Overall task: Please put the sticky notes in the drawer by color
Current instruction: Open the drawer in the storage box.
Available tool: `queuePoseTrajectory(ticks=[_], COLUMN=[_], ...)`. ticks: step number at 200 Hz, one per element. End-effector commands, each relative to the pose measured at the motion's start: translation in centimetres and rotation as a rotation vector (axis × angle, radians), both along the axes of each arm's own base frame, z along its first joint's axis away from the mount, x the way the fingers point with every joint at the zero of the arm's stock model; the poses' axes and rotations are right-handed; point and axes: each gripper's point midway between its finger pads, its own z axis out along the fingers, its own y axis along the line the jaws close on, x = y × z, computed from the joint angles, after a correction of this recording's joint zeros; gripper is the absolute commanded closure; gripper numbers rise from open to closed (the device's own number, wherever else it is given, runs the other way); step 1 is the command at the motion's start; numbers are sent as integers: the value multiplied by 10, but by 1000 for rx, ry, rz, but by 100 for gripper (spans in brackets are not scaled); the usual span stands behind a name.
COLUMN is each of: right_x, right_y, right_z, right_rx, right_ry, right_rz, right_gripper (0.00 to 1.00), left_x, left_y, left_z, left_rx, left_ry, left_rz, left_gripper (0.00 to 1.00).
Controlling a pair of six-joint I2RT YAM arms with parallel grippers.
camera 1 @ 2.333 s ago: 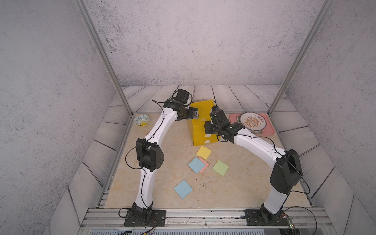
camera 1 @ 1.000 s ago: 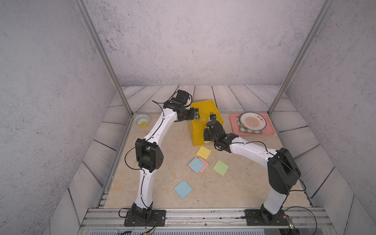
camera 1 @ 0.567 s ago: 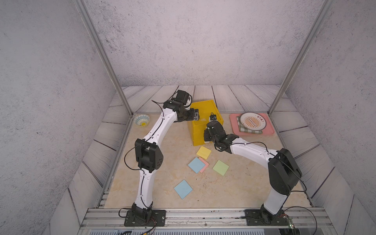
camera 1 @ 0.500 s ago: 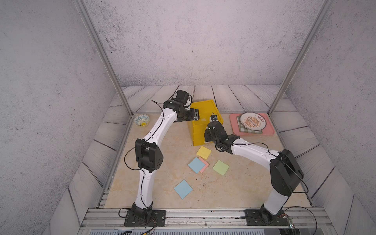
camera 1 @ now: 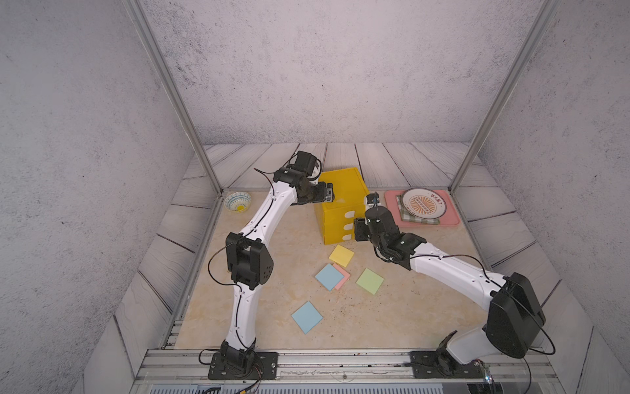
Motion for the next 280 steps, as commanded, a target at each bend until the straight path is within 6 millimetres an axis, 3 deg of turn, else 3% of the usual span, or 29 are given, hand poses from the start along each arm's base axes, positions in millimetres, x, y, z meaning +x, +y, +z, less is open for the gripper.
queuePoseTrajectory(ticks=[1, 39, 82, 132, 280], right_x=[-7, -10, -4, 18, 42], right_y=[28, 33, 16, 18, 19], right_z=[5, 10, 15, 20, -16], right_rx=[4, 84, 89, 85, 126], right_ry=[120, 232, 256, 317, 412], right_rz=[142, 86, -24, -68, -167], right_gripper=[47, 46, 47, 47, 52], left_x=[-23, -23, -25, -26, -27], left_y=[16, 16, 17, 16, 16], left_z=[-48, -49, -49, -48, -52], left_rx=[126, 117, 120, 108, 110], left_ry=[149, 157, 165, 170, 179], left_rz=[-15, -10, -15, -15, -22], left_gripper=[7, 8, 7, 7, 7])
